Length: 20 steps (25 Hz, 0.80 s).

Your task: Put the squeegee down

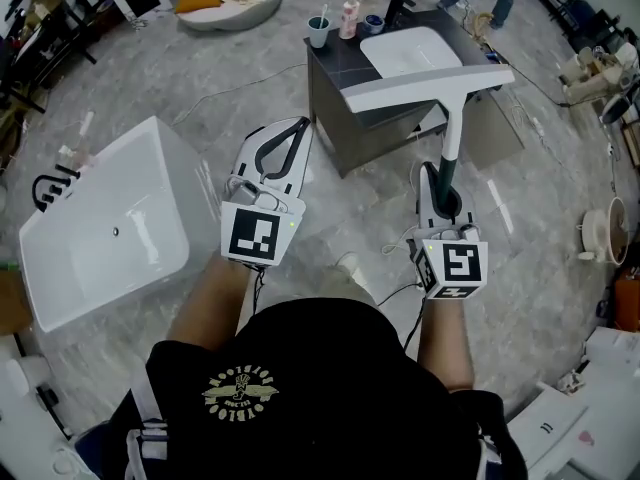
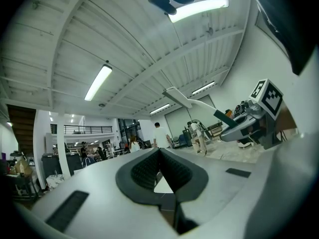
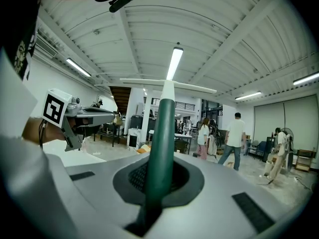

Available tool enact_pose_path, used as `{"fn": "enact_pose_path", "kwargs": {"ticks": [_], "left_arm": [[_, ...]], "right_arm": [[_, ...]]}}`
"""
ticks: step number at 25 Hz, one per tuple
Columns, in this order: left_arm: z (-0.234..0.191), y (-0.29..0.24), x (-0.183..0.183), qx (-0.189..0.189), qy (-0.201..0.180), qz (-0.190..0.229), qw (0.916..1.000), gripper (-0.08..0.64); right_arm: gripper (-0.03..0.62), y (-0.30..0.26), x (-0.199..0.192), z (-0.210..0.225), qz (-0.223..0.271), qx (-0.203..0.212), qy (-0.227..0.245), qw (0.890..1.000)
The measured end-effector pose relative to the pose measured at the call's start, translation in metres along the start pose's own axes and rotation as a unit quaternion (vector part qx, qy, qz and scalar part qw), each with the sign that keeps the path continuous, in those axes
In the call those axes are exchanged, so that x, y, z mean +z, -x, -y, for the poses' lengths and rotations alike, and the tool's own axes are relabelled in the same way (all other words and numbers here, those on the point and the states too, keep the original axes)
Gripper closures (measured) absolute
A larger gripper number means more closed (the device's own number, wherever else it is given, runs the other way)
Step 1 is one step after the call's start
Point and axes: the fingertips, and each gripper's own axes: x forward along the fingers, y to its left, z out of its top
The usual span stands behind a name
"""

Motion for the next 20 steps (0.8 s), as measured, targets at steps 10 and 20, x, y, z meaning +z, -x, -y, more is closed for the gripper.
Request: {"fn": "enact_pose_path", "kwargs": {"ticks": [10, 20], "left_arm": [[0.002, -0.06, 0.005, 0.035, 0.003, 0.001, 0.9994, 0.537], [0.014, -0.106, -0.002, 0.074, -0.005, -0.008, 0.9972, 0.537]], "right_arm": [[0.565, -0.036, 0.002, 0.053, -0.002, 0.027, 0.009, 1.0], [0.565, -0.069, -0.006, 0.088, -0.001, 0.071, 0.019, 0.997]]}}
